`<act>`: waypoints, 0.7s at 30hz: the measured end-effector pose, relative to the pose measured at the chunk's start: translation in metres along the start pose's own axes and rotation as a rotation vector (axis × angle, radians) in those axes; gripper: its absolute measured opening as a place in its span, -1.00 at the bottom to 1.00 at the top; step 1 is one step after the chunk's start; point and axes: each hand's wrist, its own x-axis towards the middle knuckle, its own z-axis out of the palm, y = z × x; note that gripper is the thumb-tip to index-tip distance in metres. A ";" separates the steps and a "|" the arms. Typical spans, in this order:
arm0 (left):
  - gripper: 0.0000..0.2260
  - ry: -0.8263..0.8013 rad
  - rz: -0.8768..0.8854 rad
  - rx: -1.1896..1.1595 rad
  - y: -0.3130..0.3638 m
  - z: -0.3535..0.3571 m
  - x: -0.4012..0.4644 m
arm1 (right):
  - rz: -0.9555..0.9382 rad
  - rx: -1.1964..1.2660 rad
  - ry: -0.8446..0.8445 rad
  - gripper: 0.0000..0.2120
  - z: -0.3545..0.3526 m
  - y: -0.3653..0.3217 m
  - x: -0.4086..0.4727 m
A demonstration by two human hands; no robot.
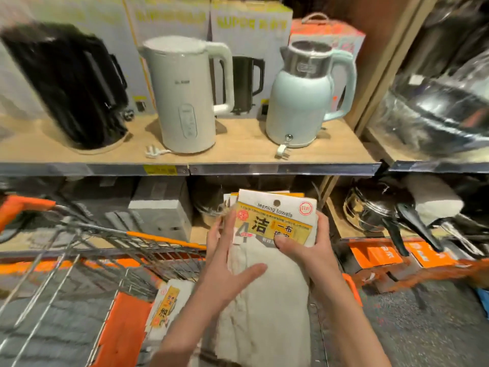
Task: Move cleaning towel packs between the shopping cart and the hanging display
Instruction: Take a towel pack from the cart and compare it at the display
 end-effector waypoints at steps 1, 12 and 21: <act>-0.10 0.016 0.021 -0.005 0.013 -0.008 0.003 | -0.033 0.004 -0.010 -0.22 0.004 -0.016 -0.001; -0.19 0.117 0.234 -0.217 0.126 -0.075 0.012 | -0.175 0.058 -0.094 -0.23 0.050 -0.134 -0.020; -0.19 -0.124 0.376 -0.277 0.147 -0.126 -0.016 | -0.263 0.072 -0.032 -0.31 0.083 -0.158 -0.085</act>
